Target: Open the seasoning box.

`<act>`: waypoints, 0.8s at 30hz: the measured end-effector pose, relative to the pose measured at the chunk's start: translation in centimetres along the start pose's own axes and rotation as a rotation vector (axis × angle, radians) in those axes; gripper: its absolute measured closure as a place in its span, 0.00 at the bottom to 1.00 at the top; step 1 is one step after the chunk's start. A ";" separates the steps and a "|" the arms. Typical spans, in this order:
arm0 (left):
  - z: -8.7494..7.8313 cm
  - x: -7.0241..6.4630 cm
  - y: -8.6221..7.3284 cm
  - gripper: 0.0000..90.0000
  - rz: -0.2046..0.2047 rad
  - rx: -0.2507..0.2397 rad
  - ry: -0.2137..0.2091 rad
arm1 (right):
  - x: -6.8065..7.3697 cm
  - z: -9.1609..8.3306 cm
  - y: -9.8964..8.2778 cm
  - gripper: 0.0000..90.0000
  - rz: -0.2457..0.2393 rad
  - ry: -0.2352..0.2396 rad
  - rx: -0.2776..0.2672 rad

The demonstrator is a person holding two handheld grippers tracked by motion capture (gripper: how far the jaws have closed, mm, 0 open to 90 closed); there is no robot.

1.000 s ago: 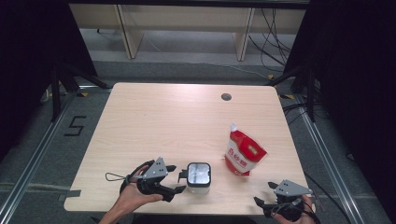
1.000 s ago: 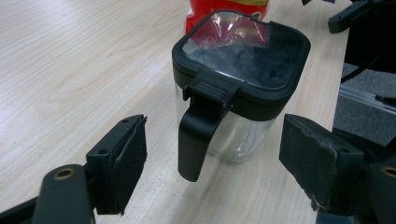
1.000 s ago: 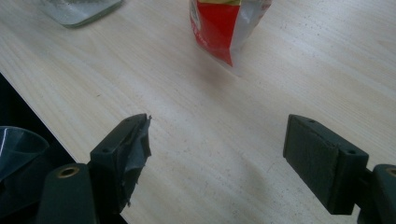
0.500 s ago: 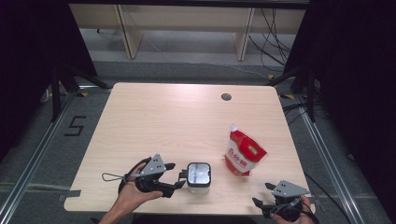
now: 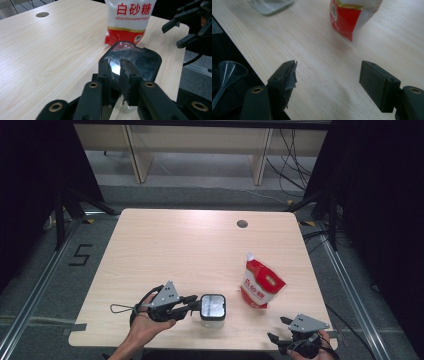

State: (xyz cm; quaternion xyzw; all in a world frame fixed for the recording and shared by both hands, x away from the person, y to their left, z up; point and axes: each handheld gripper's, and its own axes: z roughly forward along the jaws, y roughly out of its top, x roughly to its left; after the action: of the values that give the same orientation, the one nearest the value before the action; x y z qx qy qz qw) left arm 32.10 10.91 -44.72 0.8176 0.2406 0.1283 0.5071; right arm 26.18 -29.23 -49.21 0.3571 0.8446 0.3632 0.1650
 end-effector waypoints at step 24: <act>0.2 0.1 -0.5 0.98 0.002 0.025 0.036 | 2.3 0.8 3.0 0.63 -0.097 0.048 -0.160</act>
State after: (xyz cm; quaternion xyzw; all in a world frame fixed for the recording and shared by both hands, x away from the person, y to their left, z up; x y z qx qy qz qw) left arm 32.16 11.02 -45.30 0.8218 0.2504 0.1403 0.4922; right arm 26.52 -25.73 -47.58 0.2926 0.8329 0.4296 0.1901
